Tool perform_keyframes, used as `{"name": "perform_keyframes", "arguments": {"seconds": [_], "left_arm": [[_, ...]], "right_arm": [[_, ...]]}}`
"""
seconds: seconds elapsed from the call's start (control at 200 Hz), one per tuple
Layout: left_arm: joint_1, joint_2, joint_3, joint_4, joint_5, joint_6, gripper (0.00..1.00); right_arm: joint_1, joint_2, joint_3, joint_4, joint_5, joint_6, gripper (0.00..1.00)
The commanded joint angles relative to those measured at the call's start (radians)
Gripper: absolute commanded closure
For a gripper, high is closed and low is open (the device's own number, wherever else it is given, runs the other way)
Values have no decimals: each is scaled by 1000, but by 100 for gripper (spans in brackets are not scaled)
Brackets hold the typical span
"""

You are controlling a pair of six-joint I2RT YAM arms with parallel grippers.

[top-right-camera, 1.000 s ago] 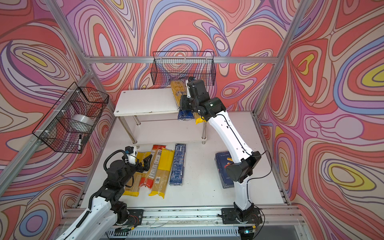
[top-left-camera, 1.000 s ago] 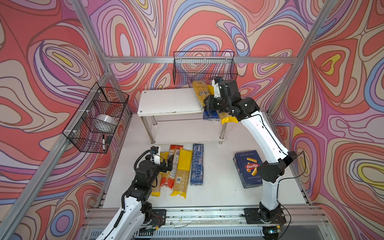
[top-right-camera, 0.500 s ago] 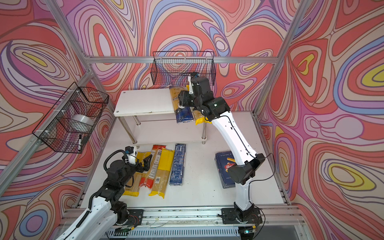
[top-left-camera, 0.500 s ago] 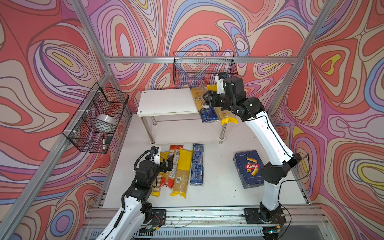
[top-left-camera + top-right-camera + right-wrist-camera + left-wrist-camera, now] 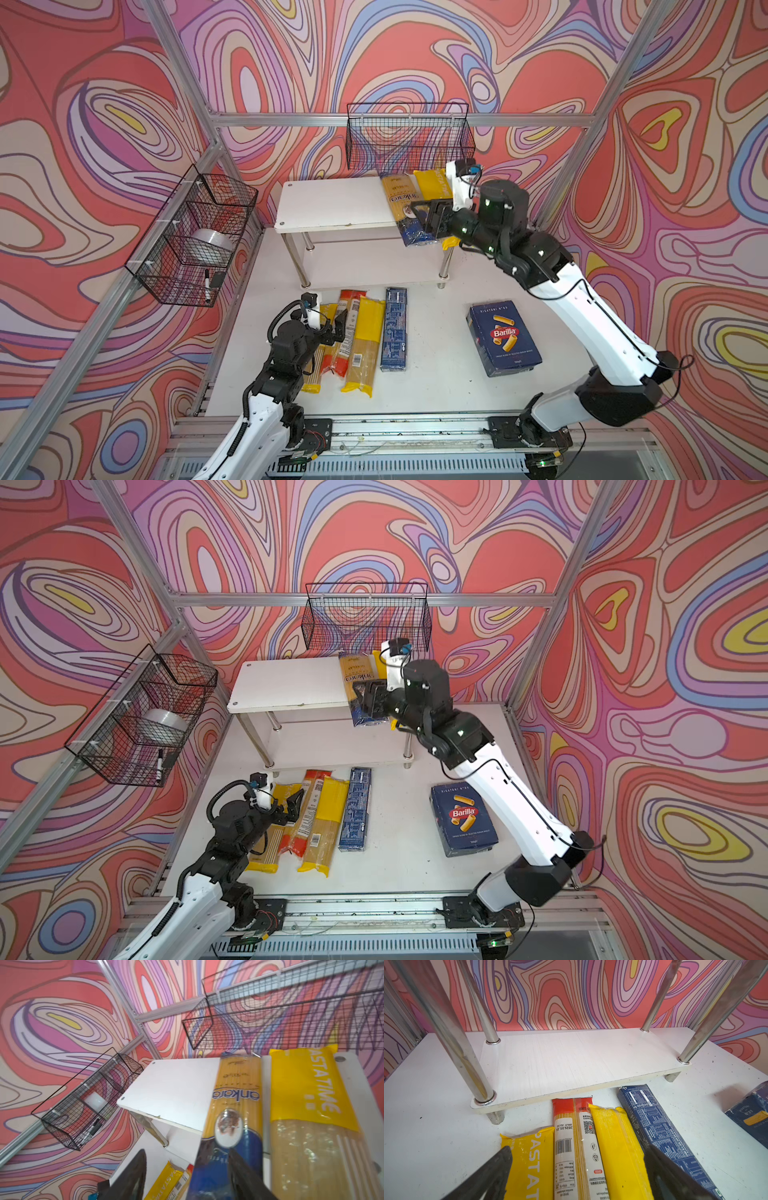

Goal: Place and organize the pasta boxes and bags onto the shelf
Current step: 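Lower the ankara bag onto the shelf and open the right gripper, then withdraw the right gripper from the shelf toward the table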

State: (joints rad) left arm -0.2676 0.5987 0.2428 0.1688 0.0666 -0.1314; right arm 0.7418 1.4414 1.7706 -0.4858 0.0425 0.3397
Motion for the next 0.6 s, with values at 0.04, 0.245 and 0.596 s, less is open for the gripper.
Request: {"name": "perform_keyframes", "arguments": {"seconds": [0.04,0.245,0.596], "left_arm": [[-2,-30,-21,17,-5,-1,0],[-1,-19,-16,17,-1,-2,0],[-1,22,1,22,14,3,0]], "right_arm": [[220,-152,-304,318,236,-110,41],[229,-184,-343,115,440,-47,37],[229,-308,-515,262,491,-57,64]]}}
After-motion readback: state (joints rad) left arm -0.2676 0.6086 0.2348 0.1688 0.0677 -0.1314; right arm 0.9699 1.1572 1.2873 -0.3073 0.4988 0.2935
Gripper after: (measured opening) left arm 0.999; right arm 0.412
